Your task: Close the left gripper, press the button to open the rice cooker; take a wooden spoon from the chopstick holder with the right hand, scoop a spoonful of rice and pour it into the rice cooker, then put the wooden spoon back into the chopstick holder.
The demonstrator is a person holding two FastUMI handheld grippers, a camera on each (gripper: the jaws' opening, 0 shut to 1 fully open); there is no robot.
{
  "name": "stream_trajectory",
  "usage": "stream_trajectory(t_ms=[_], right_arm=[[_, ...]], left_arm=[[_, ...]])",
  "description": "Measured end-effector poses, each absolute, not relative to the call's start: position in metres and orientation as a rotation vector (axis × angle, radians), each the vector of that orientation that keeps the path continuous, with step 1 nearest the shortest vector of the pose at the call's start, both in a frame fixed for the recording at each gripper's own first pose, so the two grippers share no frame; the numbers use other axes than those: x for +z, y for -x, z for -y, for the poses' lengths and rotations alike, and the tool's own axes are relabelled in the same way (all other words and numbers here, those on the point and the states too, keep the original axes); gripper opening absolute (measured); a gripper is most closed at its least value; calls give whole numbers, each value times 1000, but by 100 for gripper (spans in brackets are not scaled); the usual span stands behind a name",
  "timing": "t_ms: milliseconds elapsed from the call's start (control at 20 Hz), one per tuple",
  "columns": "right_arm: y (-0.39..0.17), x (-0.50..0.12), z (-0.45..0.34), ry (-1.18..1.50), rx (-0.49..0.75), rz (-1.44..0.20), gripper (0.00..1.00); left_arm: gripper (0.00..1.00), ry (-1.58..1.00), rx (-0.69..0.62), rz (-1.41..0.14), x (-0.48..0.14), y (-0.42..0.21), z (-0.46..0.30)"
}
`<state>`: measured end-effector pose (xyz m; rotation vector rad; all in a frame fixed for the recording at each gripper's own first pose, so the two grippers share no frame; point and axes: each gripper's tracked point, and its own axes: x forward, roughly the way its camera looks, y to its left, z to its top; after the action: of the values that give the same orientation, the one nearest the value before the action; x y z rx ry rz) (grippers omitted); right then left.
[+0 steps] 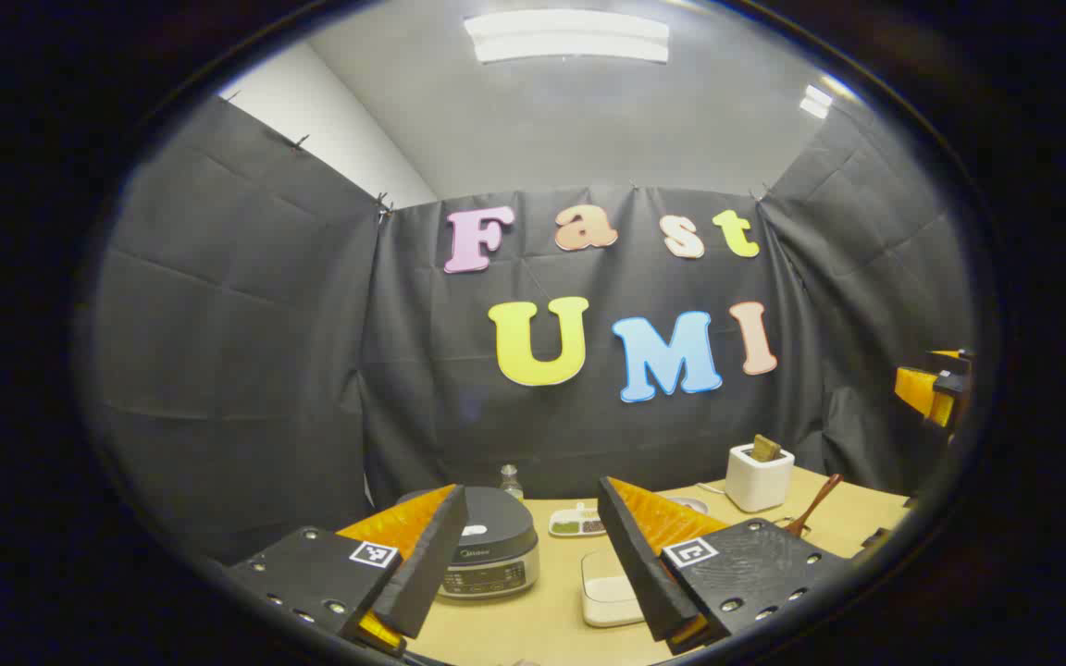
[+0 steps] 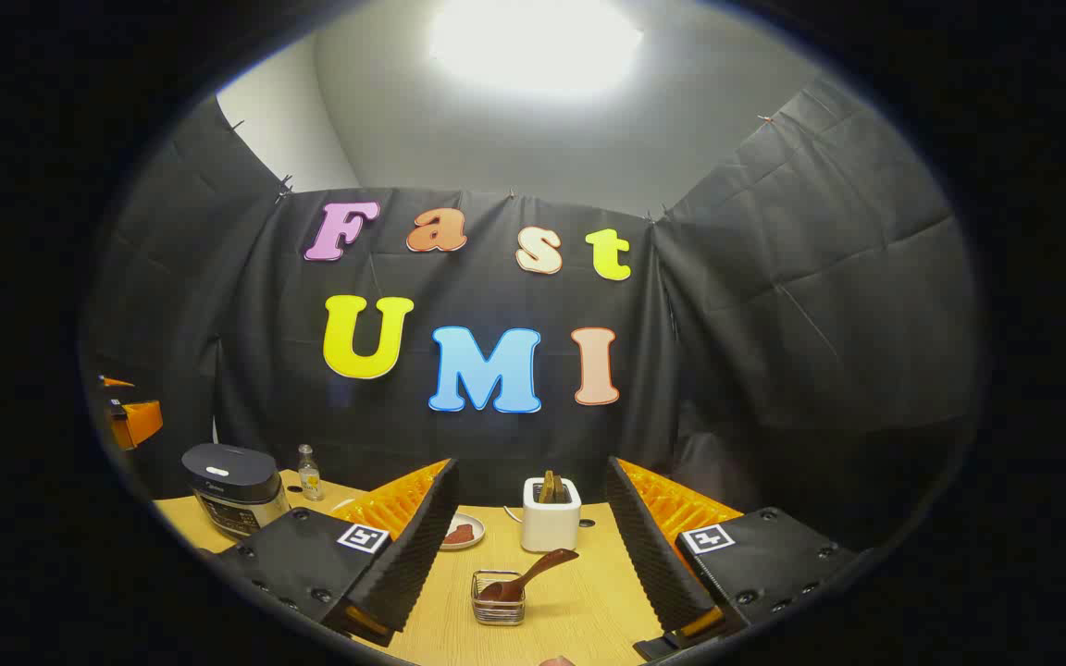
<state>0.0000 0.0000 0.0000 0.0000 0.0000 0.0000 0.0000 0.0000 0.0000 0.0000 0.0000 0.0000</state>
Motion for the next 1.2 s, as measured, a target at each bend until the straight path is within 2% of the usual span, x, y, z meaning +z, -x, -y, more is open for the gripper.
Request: stream_trajectory(t_ms=[1200], right_arm=[[-4,-9,16,-5,19,-14,99]], left_arm=[[87,3,42,-15,5,4,3]])
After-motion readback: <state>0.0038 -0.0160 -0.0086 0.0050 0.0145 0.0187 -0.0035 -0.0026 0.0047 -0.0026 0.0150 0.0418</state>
